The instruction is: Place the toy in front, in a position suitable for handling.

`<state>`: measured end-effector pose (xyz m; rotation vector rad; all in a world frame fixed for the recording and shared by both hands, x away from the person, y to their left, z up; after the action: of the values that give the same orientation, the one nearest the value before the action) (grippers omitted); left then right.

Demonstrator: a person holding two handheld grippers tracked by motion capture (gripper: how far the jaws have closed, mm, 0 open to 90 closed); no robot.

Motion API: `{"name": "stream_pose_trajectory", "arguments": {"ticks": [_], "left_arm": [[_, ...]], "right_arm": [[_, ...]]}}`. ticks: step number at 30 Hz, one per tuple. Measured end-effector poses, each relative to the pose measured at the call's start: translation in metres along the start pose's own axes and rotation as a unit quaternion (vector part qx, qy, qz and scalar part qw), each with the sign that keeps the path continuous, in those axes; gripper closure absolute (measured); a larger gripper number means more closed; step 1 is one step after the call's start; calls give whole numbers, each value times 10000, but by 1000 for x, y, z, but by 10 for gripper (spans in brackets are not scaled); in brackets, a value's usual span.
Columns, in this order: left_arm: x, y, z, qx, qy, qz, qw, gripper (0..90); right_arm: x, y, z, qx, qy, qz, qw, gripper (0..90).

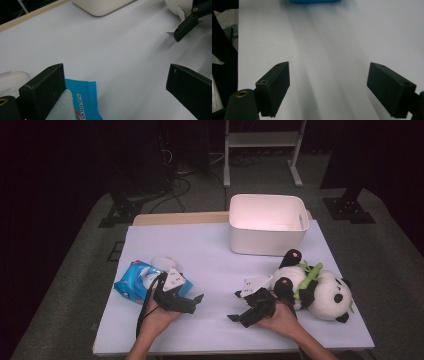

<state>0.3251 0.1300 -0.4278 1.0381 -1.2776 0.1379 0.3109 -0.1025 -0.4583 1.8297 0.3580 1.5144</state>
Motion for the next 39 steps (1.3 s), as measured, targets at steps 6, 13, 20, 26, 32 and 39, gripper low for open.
{"name": "stream_pose_trajectory", "arguments": {"ticks": [6, 13, 20, 26, 32, 39], "left_arm": [[-1, 0, 0, 12, 11, -43, 10000, 13], [-2, 0, 2, -7, 10, -71, 10000, 13], [-1, 1, 2, -5, 2, -33, 10000, 13], [-1, 0, 3, -13, -23, -72, 10000, 13], [-1, 1, 3, -18, -40, -83, 10000, 12], [-2, -1, 4, -18, -38, -90, 10000, 13]], "right_arm": [[2, 3, 0, 87, -41, 65, 9999, 174], [12, 8, -4, 148, -38, 71, 9999, 174], [31, 26, -9, 193, 35, 54, 9998, 174], [44, 47, -9, 209, 131, -55, 9997, 174], [53, 68, -4, 227, 164, -185, 9994, 174], [62, 93, 5, 180, 380, -434, 9982, 176]]}}
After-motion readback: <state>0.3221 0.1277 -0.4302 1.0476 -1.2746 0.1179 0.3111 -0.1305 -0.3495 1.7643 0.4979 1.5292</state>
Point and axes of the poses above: each handheld gripper's, and its own axes: y roughly backward along the jaws, x roughly out of its top, z roughly to its right, the point moved 4 cm from there along -y, roughly forward along the jaws, and after that the axes turned 1 degree about y, right-handed, at the moved point
